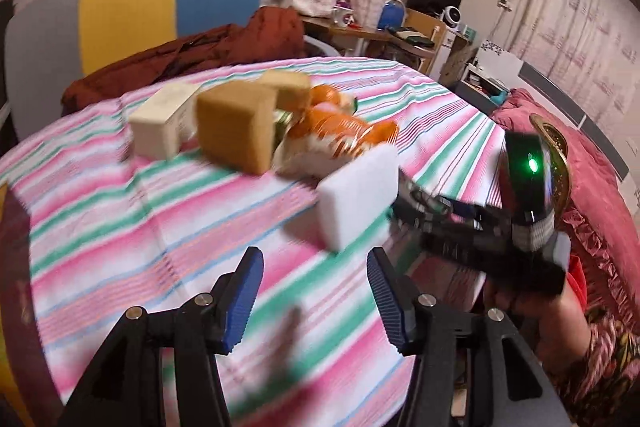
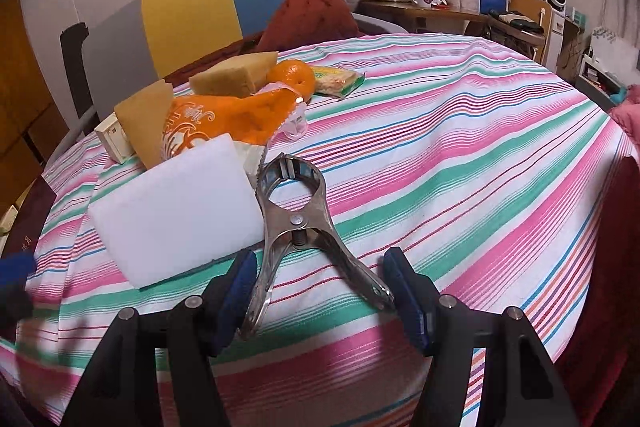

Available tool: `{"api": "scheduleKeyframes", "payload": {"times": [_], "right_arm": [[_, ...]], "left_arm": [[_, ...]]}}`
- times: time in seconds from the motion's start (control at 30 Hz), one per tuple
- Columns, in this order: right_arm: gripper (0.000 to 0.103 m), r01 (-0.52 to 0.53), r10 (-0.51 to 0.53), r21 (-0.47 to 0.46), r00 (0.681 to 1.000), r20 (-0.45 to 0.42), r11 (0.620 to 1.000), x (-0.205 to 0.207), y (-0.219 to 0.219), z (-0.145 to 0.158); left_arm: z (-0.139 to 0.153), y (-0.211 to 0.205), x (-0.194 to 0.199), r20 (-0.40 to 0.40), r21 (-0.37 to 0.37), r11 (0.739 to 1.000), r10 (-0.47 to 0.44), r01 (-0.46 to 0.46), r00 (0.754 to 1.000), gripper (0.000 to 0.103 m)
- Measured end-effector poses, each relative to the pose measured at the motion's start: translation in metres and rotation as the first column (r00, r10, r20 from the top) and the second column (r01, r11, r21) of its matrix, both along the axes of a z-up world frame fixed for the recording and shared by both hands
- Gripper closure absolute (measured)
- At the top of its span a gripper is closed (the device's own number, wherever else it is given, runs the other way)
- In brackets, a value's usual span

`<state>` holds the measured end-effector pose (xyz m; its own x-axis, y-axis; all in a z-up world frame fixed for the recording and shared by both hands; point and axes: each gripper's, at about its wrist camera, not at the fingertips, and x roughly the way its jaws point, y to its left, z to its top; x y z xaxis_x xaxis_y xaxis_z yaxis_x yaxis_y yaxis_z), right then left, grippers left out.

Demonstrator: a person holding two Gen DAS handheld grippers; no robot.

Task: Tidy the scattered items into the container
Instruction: 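Grasp the white sponge with the left tool while the right tool reaches the silver clip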

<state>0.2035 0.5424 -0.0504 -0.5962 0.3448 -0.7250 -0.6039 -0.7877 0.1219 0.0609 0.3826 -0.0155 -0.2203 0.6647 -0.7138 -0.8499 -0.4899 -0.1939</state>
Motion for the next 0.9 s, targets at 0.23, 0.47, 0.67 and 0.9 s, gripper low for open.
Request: {"api": "scheduleKeyframes", "payload": {"times": [0.23,0.47,0.67,0.9], "right_arm": [[0.036,0.009,-0.009,-0.002,1.000,-0.018,1.000,0.001,0.002,-0.001],[0.035,0.012,-0.012,0.013,0.999,-0.033,1.000,0.001,0.001,-0.004],[0.035,0.012,-0.012,0.017,0.999,-0.036,1.000,0.001,0.002,-0.004],[0.035,0.017,-0.016,0.015,0.999,-0.033,1.000,0.001,0.002,-0.004]], "left_arm": [[-0.012,0.051,-0.020,-0.008,-0.035,0.998,-0.059,0.059,0.998,0.047],[-0.027,0.059,-0.017,0.076,-0.013,0.994,-0.108,0.109,0.991,0.073],[-0.026,0.024,-0.028,0.212,0.021,0.998,-0.064,0.061,0.975,0.077],[-0.027,-0.019,-0.019,0.066,-0.091,0.994,0.066,-0.060,0.996,0.047]]}}
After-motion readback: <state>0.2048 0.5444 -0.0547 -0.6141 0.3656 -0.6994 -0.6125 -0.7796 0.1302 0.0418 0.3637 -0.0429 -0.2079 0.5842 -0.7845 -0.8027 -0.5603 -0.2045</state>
